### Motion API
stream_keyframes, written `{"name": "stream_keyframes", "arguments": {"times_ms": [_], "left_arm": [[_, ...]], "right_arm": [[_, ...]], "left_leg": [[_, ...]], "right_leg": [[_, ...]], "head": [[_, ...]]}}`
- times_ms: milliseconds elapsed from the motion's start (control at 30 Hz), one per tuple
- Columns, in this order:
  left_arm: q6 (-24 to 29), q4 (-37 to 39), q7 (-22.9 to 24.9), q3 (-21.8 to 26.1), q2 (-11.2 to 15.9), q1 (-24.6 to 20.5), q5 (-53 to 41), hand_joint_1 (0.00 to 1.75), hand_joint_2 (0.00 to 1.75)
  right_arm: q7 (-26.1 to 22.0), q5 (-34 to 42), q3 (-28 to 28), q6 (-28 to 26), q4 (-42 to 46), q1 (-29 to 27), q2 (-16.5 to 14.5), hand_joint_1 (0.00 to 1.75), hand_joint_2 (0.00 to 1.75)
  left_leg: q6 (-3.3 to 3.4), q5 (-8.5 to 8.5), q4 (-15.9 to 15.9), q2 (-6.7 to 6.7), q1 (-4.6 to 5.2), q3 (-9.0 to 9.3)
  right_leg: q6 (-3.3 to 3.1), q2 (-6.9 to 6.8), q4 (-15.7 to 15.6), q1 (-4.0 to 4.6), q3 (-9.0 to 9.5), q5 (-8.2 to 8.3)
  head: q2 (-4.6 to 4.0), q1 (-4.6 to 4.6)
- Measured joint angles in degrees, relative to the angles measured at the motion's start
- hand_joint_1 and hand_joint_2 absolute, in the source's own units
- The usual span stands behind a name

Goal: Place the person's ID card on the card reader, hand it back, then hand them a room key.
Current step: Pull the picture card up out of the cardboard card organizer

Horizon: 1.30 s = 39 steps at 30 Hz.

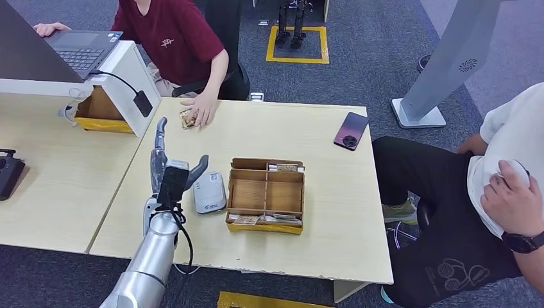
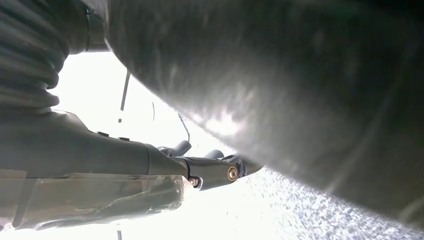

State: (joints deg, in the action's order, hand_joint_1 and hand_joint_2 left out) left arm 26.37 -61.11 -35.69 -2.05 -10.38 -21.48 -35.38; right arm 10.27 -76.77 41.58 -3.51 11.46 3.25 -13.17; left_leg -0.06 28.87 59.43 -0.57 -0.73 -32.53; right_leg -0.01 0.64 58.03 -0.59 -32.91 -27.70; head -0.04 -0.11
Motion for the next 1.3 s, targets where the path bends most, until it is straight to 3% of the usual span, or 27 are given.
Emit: {"name": "stream_keyframes", "arguments": {"times_ms": [133, 233, 400, 633, 1000, 1067, 1167, 1300], "left_arm": [[-1.4, -10.0, 0.2, -12.4, 2.5, 8.7, -0.1, 0.00, 1.75], [-2.6, -15.5, 0.2, -20.1, 4.3, 12.7, 0.9, 0.00, 1.75], [-4.2, -20.9, 0.2, -26.4, 6.6, 15.3, 4.4, 0.00, 1.75], [-3.9, -24.5, 0.0, -27.7, 8.1, 16.8, 5.1, 0.00, 1.75], [1.2, -25.1, 0.6, -28.2, 8.6, 17.7, -3.4, 0.00, 1.75], [7.3, -23.8, 1.4, -28.7, 8.4, 18.6, -14.9, 0.00, 1.75], [13.1, -20.6, 1.9, -23.7, 4.6, 20.9, -41.7, 0.00, 1.75], [13.2, -19.6, 4.3, -18.9, 2.1, 21.2, -47.1, 0.00, 1.75]], "right_arm": [[-0.6, 1.2, 1.4, -0.7, 0.1, -0.4, 0.0, 0.00, 1.75], [-1.2, 1.7, 2.3, -1.1, 0.1, -0.7, -0.2, 0.00, 1.75], [-1.6, 1.9, 3.3, -1.5, 0.1, -0.8, -0.3, 0.00, 1.75], [-1.7, 1.8, 3.8, -1.6, 0.1, -0.8, -0.4, 0.00, 1.75], [-1.7, 1.6, 4.2, -1.7, 0.2, -0.8, -0.5, 0.00, 1.75], [-1.5, 1.3, 4.2, -1.7, 0.2, -0.8, -0.5, 0.00, 1.75], [-0.7, 0.3, 4.2, -1.6, 0.3, -0.7, -0.7, 0.00, 1.75], [-0.4, -0.4, 4.2, -1.6, 0.4, -0.6, -0.8, 0.00, 1.75]], "left_leg": [[0.10, 0.07, 0.0, -0.08, 0.00, -0.05], [0.11, 0.08, 0.0, -0.07, 0.00, -0.09], [0.11, 0.07, 0.0, -0.07, 0.00, -0.08], [0.10, 0.05, 0.0, -0.07, -0.01, -0.04], [0.10, 0.05, 0.0, -0.07, -0.01, -0.04], [0.10, 0.06, 0.0, -0.08, 0.00, -0.06], [0.12, 0.07, 0.0, -0.08, 0.01, -0.08], [0.11, 0.06, 0.0, -0.08, -0.01, -0.05]], "right_leg": [[0.04, -0.10, -0.1, 0.00, -0.03, -0.07], [0.04, -0.11, -0.1, 0.00, -0.05, -0.08], [0.04, -0.11, -0.1, 0.00, -0.04, -0.06], [0.04, -0.11, 0.0, 0.01, -0.02, -0.04], [0.04, -0.11, 0.0, 0.01, -0.02, -0.05], [0.04, -0.12, -0.1, 0.00, -0.02, -0.05], [0.06, -0.12, -0.1, 0.00, -0.02, -0.05], [0.05, -0.13, -0.1, 0.00, 0.00, -0.04]], "head": [[0.00, 0.00], [0.00, 0.00], [0.00, 0.00], [0.00, 0.00], [0.00, 0.00], [0.01, 0.00], [0.00, 0.01], [0.00, -0.01]]}}
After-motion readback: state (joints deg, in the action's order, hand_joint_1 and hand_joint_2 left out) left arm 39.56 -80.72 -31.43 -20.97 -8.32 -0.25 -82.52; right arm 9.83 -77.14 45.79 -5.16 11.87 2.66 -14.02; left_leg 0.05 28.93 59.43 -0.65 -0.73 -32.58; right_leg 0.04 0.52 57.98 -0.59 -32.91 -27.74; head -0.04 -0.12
